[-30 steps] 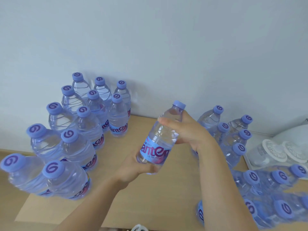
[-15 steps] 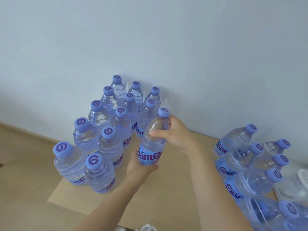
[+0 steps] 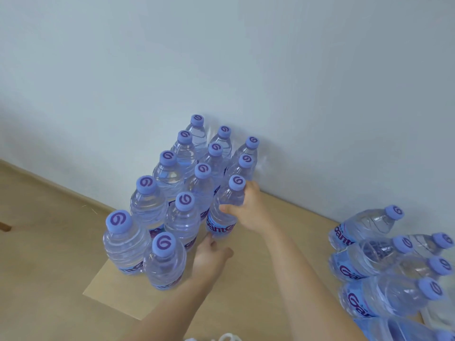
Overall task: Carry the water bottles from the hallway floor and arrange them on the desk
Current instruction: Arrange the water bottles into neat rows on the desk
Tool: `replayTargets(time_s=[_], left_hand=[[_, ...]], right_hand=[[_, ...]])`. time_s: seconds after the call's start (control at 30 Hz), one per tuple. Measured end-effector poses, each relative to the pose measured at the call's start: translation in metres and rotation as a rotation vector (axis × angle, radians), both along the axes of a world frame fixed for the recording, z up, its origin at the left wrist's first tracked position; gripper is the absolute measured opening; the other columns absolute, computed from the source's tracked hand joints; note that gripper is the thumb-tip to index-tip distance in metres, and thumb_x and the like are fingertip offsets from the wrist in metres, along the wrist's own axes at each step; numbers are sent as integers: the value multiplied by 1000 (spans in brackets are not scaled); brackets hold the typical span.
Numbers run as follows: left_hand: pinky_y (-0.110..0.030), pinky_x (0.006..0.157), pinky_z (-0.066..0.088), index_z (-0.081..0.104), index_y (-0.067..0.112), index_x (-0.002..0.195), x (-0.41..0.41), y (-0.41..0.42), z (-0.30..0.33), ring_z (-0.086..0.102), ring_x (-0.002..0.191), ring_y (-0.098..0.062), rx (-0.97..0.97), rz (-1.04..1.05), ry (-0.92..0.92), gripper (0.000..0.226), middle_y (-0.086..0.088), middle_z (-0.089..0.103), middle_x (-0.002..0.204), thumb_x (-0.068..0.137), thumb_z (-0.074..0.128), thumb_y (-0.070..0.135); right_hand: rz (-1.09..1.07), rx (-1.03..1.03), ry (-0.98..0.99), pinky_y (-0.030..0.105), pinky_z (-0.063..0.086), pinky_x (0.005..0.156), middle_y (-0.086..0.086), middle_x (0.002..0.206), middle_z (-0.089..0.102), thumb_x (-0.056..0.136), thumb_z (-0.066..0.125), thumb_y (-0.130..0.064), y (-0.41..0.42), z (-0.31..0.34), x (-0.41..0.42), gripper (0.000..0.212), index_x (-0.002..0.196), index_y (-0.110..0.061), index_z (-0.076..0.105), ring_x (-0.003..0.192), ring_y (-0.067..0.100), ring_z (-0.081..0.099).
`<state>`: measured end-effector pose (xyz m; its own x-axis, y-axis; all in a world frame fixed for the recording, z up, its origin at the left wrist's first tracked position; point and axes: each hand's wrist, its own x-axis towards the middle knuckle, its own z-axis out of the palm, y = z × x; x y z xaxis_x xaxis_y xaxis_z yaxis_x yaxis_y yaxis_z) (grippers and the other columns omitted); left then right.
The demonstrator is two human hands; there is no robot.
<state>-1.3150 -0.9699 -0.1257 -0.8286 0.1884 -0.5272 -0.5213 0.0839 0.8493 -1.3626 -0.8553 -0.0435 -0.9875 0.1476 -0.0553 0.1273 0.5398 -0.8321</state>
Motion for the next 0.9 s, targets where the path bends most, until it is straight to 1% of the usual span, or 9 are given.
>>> replayTargets(time_s=[0.1, 0.27, 0.37, 0.43, 0.53, 0.63, 0.73, 0.8, 0.9], left_hand=[[-26, 90, 35, 35, 18, 143, -7, 0, -1, 45, 114, -9, 19, -14, -29, 71, 2, 45, 135, 80, 63, 7], [-31, 103, 35, 32, 20, 146, -9, -1, -5, 38, 132, -16, -24, -73, -10, 74, -5, 41, 145, 79, 63, 7], [-26, 93, 34, 21, 18, 149, -4, 1, -3, 39, 131, -16, -63, -80, -2, 82, -8, 37, 148, 80, 64, 7], [-24, 87, 34, 21, 14, 149, 3, 5, -2, 44, 119, -12, -90, -100, 2, 82, -9, 37, 147, 80, 65, 8], [-23, 82, 35, 22, 12, 149, 14, 15, 0, 45, 118, -11, -117, -188, 28, 82, -6, 36, 148, 79, 65, 7], [-22, 80, 38, 26, 10, 147, 27, 34, 2, 45, 123, -13, -146, -326, 94, 80, -7, 36, 149, 79, 66, 2], [-24, 86, 43, 33, 8, 144, 51, 60, 5, 47, 124, -15, -186, -532, 185, 75, -5, 41, 145, 77, 68, 3], [-23, 85, 44, 35, 7, 143, 71, 77, 7, 46, 126, -15, -168, -666, 204, 72, -3, 43, 144, 78, 68, 3], [-22, 81, 44, 37, 8, 141, 101, 96, 6, 48, 123, -14, -155, -828, 199, 69, -2, 44, 141, 79, 67, 3]], right_hand=[[-28, 8, -26, 25, 33, 100, -5, 113, 32, 73, 78, -19, 0, -3, -1, 57, 116, -28, 41, 110, 10, 39], [-28, 7, -23, 20, 31, 96, -6, 111, 29, 74, 77, -20, 0, -6, 0, 62, 126, -24, 44, 106, 7, 40], [-43, -6, -10, 15, 31, 92, -6, 115, 32, 73, 78, -20, -3, -3, 3, 64, 128, -24, 43, 106, 6, 40], [-55, -22, 7, 19, 35, 95, -7, 120, 37, 71, 80, -20, -5, 1, 7, 69, 128, -24, 42, 109, 5, 41], [-106, -26, -34, 16, 31, 89, -13, 123, 38, 70, 81, -32, -5, 16, 27, 81, 137, -26, 35, 109, -2, 37], [-263, 34, -88, 18, 32, 88, -7, 128, 49, 76, 73, -41, 13, 35, 67, 64, 131, -21, 46, 115, 6, 46], [-428, 104, -257, 27, 45, 84, -5, 108, 58, 78, 70, -43, 49, 66, 129, 40, 108, -20, 55, 97, 13, 56], [-495, 217, -426, 38, 49, 81, 8, 103, 60, 78, 71, -42, 74, 90, 174, 44, 104, -9, 57, 83, 17, 57], [-588, 353, -669, 39, 48, 84, 12, 116, 57, 73, 75, -43, 98, 116, 236, 58, 114, -8, 53, 97, 24, 58]])
